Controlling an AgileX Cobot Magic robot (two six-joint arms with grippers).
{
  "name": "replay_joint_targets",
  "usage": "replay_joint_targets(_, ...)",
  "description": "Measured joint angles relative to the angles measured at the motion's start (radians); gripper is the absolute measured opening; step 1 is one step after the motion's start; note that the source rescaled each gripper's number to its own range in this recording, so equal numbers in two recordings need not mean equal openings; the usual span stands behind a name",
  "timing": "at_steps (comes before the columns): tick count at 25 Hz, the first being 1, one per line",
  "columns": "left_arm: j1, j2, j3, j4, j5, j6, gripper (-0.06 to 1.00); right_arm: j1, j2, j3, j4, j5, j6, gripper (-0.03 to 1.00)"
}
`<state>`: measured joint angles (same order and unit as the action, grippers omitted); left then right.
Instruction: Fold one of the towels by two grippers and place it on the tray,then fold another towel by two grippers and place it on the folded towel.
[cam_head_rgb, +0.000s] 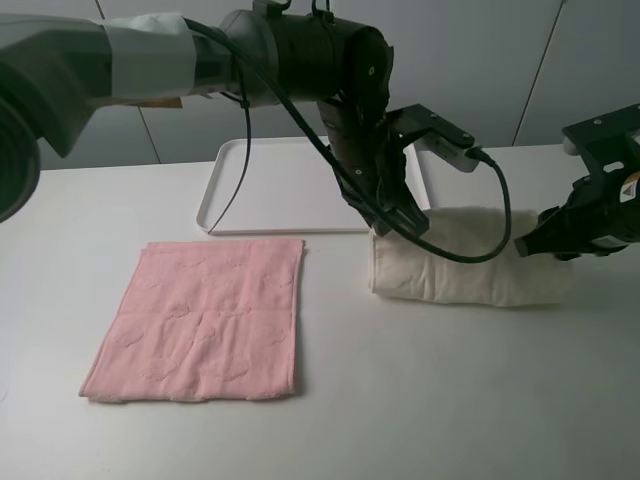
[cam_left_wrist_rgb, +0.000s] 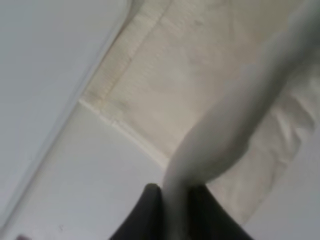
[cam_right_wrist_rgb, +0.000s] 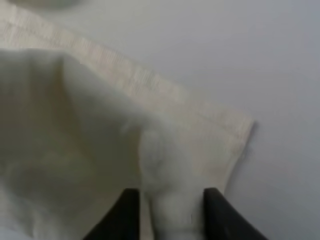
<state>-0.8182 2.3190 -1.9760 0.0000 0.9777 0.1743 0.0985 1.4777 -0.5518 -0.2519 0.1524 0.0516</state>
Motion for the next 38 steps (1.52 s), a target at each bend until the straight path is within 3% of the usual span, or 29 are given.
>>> replay_joint_targets(1, 0.002, 0.000, 0.000, 0.013, -0.002, -0.012, 0.27, 0.000, 0.001, 0.000, 0.000, -0.005, 0.011, 0.65)
replay_joint_targets(3, 0.006, 0.000, 0.000, 0.045, -0.007, -0.043, 0.60, 0.000, 0.001, 0.000, 0.000, -0.010, 0.031, 0.83)
replay_joint_targets(4, 0.009, 0.000, 0.000, 0.065, -0.008, -0.072, 0.81, 0.000, 0.001, 0.000, 0.000, -0.010, 0.034, 0.88)
replay_joint_targets(6, 0.009, 0.000, 0.000, 0.118, -0.011, -0.130, 0.96, 0.000, 0.001, 0.000, 0.000, 0.001, 0.046, 0.91)
replay_joint_targets(12, 0.011, 0.000, 0.000, 0.161, 0.032, -0.202, 0.99, 0.000, 0.005, -0.036, 0.000, 0.096, 0.136, 0.96)
replay_joint_targets(18, 0.039, 0.000, 0.000, 0.033, 0.052, -0.229, 1.00, 0.000, 0.036, -0.200, 0.022, 0.399, 0.164, 1.00)
replay_joint_targets(25, 0.091, 0.000, 0.000, 0.010, 0.067, -0.336, 1.00, -0.008, 0.139, -0.351, 0.259, 0.567, 0.025, 1.00)
replay_joint_targets(31, 0.091, 0.000, 0.000, -0.044, 0.075, -0.373, 1.00, -0.116, 0.223, -0.414, 0.498, 0.724, -0.159, 1.00)
replay_joint_targets(38, 0.067, 0.050, 0.000, -0.058, 0.106, -0.423, 1.00, -0.152, 0.226, -0.414, 0.400, 0.770, -0.194, 1.00)
